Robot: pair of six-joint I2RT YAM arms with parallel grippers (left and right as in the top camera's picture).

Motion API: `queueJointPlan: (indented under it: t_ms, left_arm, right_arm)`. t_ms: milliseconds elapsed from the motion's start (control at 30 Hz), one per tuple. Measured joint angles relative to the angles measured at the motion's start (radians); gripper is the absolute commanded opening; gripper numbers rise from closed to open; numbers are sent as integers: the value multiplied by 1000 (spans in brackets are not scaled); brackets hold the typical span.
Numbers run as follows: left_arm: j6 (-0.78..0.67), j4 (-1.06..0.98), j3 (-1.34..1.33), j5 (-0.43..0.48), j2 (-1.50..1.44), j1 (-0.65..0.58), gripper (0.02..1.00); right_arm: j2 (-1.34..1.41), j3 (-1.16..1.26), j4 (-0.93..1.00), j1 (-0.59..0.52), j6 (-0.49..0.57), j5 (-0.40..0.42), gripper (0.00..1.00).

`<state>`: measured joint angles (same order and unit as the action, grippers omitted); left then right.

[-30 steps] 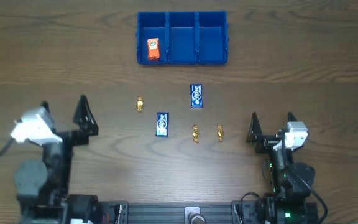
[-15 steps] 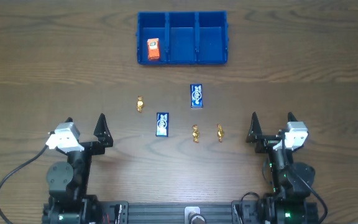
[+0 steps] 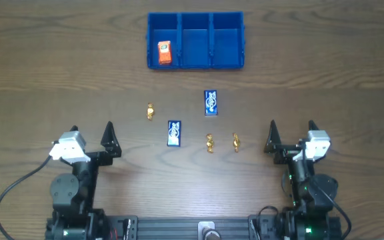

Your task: Sort Candies Into Trays

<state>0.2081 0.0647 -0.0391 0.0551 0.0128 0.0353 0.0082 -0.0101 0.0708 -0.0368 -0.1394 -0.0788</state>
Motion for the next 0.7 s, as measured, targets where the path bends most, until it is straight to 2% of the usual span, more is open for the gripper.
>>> queueJointPlan:
  t_ms: [367,567,700]
  left_arm:
    - [0,0,0,0,0,0,998]
    - [0,0,0,0,0,0,998]
    - [0,-1,0,0,-1,0,998]
  right_arm:
    - [0,0,-24,0,0,-8,998]
    - [21,-13,-68,0,-95,-117,998]
    - [193,-144,-42,0,-124,-218,998]
